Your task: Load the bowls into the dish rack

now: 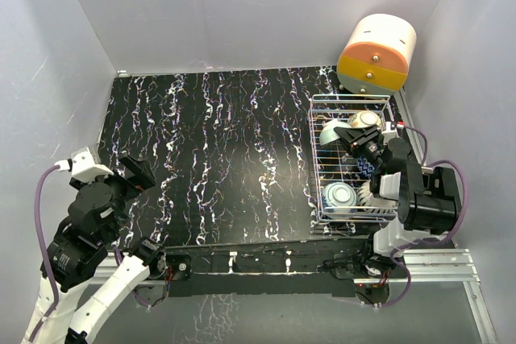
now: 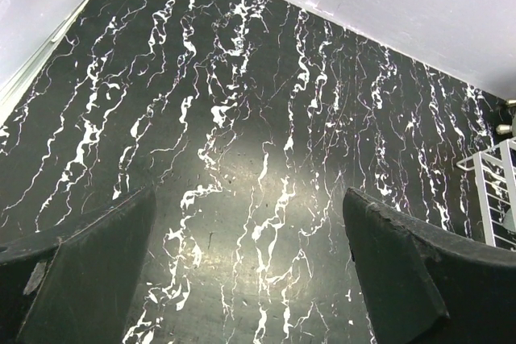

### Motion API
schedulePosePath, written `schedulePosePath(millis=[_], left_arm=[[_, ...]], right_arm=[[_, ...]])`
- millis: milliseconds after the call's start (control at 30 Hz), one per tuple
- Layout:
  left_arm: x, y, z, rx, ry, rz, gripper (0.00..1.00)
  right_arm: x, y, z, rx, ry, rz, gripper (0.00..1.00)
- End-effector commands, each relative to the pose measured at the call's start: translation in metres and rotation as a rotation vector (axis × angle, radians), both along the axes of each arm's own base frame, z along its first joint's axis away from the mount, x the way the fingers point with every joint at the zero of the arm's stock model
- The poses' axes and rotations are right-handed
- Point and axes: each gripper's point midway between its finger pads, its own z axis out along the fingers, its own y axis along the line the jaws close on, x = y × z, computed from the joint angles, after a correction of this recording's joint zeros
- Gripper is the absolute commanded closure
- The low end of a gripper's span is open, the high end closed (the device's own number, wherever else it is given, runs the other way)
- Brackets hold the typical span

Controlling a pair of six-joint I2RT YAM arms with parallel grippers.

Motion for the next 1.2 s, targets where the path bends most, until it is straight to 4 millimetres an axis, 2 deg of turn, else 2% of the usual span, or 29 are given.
schedulePosePath(millis=[0,300,467,533,633,833,900,1167], left_arm=[[0.002,-0.004,-0.003,-0.009,-0.003,-0.011,0.03],[0.003,-0.007,-0.008,-0.020,-0.002,-0.020,0.03],[0.004,-0.007,-0.005,-0.023,-0.008,-0.025,0.03],[0.003,-0.008,-0.005,-0.024,-0.009,-0.027,0.03],[0.002,-0.007,-0.005,-0.025,-0.009,-0.027,0.03],[0.001,-0.006,-0.002,-0.029,-0.020,-0.026,0.03],[0.002,-0.007,-0.002,-0.031,-0.022,-0.029,0.03],[0.002,-0.008,-0.003,-0.032,-0.020,-0.035,0.03]], right_arm=[[-0.007,-0.006,-0.034,-0.102,0.144,-0.041,0.75],[-0.023,-0.006,-0.049,-0.159,0.246,-0.028,0.65],[-0.029,-0.006,-0.049,-0.181,0.269,-0.029,0.62],[-0.032,-0.007,-0.050,-0.196,0.290,-0.029,0.52],[-0.034,-0.010,-0.049,-0.226,0.314,-0.034,0.45],[-0.034,-0.021,-0.046,-0.327,0.358,-0.054,0.41],[-0.035,-0.023,-0.044,-0.349,0.365,-0.058,0.36],[-0.035,-0.024,-0.035,-0.373,0.352,-0.050,0.35]])
